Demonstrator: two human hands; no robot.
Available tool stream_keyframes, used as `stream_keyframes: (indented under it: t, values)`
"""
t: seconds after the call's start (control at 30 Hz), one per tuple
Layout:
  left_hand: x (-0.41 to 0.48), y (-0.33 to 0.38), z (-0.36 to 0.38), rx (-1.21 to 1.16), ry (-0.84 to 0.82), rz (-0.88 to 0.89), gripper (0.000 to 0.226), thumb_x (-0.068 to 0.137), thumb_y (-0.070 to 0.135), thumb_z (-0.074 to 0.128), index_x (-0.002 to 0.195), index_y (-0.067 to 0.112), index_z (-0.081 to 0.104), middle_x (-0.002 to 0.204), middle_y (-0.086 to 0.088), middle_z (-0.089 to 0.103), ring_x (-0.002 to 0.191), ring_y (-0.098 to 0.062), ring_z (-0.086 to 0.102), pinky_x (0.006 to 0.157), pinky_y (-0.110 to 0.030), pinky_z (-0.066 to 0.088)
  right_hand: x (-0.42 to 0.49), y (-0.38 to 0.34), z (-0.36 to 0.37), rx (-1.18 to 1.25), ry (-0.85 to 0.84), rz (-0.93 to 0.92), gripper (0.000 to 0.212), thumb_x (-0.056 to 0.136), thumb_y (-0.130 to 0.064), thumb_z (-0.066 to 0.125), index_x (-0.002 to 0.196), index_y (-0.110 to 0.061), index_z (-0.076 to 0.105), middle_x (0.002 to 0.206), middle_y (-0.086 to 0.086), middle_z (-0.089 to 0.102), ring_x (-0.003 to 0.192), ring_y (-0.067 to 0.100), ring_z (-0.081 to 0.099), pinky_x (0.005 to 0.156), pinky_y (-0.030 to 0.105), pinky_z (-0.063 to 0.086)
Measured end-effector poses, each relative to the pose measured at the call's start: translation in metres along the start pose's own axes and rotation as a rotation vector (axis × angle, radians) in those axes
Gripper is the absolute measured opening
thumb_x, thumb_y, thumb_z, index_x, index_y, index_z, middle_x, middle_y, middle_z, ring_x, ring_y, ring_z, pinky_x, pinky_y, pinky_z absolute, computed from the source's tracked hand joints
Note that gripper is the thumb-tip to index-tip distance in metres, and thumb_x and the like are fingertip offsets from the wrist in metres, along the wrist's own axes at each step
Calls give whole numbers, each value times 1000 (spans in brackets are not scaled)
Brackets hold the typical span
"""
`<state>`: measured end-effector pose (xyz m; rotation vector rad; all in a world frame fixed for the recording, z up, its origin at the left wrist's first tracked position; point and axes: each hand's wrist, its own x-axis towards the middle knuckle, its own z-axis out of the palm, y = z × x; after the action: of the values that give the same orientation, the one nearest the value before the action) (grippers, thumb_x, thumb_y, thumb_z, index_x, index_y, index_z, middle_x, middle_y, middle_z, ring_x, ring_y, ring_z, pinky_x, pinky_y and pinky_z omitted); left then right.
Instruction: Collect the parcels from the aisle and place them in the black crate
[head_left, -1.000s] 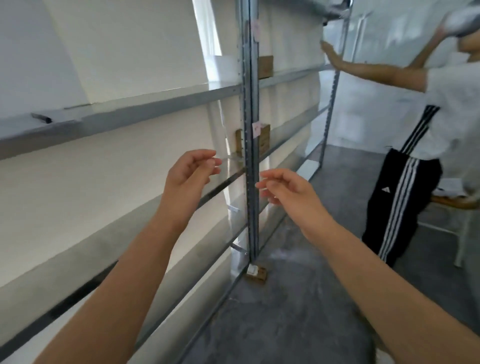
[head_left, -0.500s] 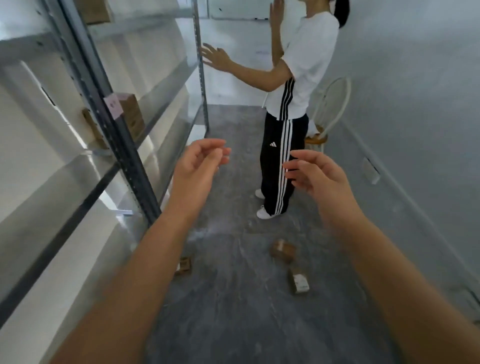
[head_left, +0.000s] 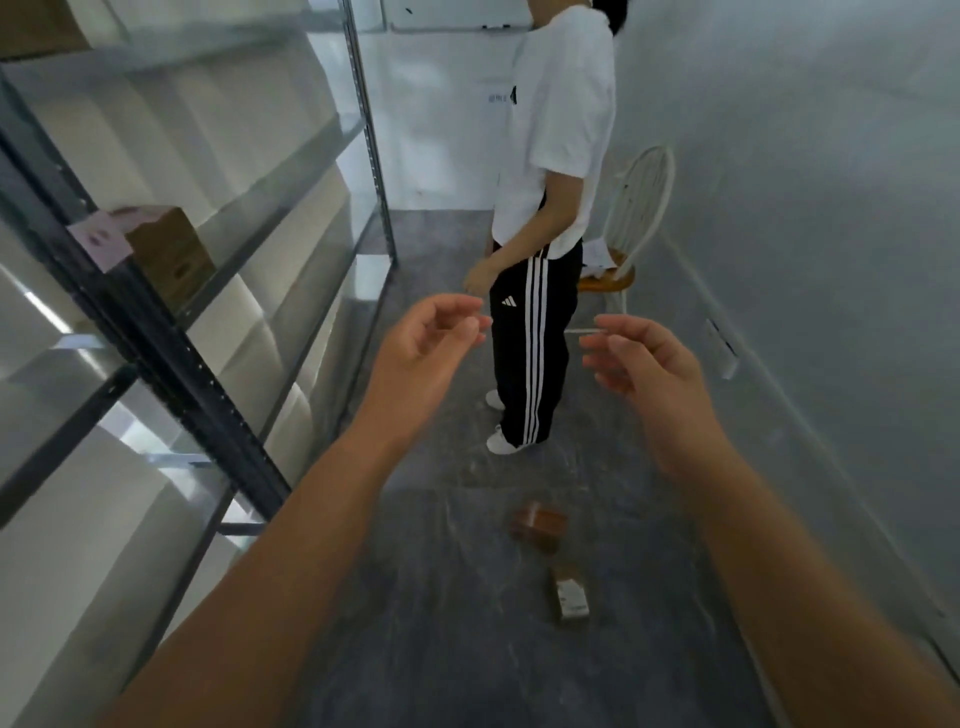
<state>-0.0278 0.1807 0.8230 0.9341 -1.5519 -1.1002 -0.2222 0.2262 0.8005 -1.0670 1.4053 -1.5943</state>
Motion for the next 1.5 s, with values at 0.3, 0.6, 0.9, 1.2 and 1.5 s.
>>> stream_keyframes:
  t: [0.3, 0.6, 0.9, 1.2, 1.5]
  values:
    - [50, -7, 60, 43, -6, 27, 17, 96, 9, 49, 107, 17, 59, 94, 9, 68, 86, 1, 65, 76, -10, 49, 66, 1, -41, 20, -32, -14, 18, 96, -13, 47, 101, -21, 62, 95, -3, 69, 87, 10, 63, 81, 27, 48]
    - [156, -64, 92, -3, -118, -13, 16, 96, 12, 49, 104, 20, 60, 98, 6, 69, 87, 0, 66, 73, -10, 48, 159, 37, -60, -24, 82, -2, 23, 95, -10, 48, 92, -26, 64, 90, -5, 71, 81, 6, 64, 77, 25, 48]
    - [276, -157, 133, -42, -256, -169, 16, 96, 10, 48, 103, 18, 60, 98, 3, 67, 89, -3, 66, 74, -9, 48, 268, 100, -59, -119, 139, 134, 21, 95, -7, 45, 95, -21, 60, 90, -6, 68, 77, 1, 61, 68, 11, 47]
    - [277, -341, 196, -75, -211, -514, 15, 95, 3, 46, 104, 6, 58, 92, 0, 66, 79, 2, 65, 73, -10, 50, 315, 284, -101, -89, 122, 401, 18, 92, -3, 49, 95, -18, 58, 87, -3, 65, 69, -10, 61, 63, 4, 43]
    - [216, -589, 244, 18, -174, -840, 15, 93, 13, 52, 93, 24, 62, 92, 5, 69, 81, 1, 67, 72, -9, 50, 304, 546, -119, -78, 126, 668, 19, 93, -4, 50, 93, -21, 59, 87, -5, 65, 71, -11, 60, 67, 5, 44]
